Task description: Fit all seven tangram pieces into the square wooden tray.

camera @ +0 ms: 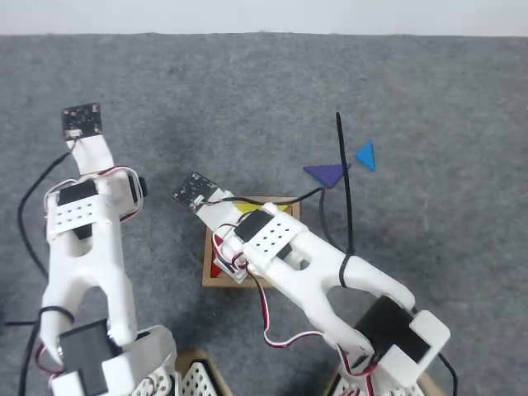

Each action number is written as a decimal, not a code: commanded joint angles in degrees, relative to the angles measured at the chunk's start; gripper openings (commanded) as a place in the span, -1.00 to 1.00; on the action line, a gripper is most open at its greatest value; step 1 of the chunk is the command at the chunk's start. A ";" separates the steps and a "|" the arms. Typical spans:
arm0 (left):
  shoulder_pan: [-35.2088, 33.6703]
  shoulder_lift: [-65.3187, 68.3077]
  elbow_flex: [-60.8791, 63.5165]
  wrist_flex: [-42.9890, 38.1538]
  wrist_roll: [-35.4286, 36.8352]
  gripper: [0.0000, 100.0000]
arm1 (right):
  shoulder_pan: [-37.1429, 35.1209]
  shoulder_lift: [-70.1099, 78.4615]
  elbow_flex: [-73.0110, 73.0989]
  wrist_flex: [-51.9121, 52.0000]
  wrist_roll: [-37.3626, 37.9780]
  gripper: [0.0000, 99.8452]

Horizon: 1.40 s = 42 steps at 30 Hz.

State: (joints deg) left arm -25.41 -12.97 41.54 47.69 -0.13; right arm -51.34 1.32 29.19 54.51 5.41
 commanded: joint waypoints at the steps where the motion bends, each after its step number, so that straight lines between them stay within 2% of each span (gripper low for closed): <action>1: -0.26 -0.26 -0.48 -1.05 -0.26 -0.62 | 0.22 -4.97 0.09 0.31 0.00 -0.50; 6: -0.26 -0.35 -0.48 -1.05 -0.26 -0.62 | 3.21 -13.32 6.59 0.66 0.00 -0.50; 11: -0.26 -0.35 -0.57 -1.05 -0.26 -0.62 | 3.65 -12.79 12.75 -4.35 0.09 -0.50; 17: -0.26 -0.35 -0.48 -0.97 -0.26 -0.62 | 3.91 -6.99 11.52 -6.73 1.32 -0.50; 25: -0.26 -0.35 -0.48 -0.97 -0.26 -0.62 | 8.84 -6.64 6.95 -3.21 1.67 -0.50; 34: -0.26 -0.35 -0.48 -0.97 -0.26 -0.62 | 5.76 -15.16 5.80 -1.71 1.14 -0.50; 42: -0.26 -0.35 -0.48 -0.97 -0.26 -0.62 | 2.95 -9.98 5.63 -10.33 -3.08 -0.50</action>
State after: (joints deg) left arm -25.41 -12.97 41.54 47.69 -0.13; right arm -47.82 -9.67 38.33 46.86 3.91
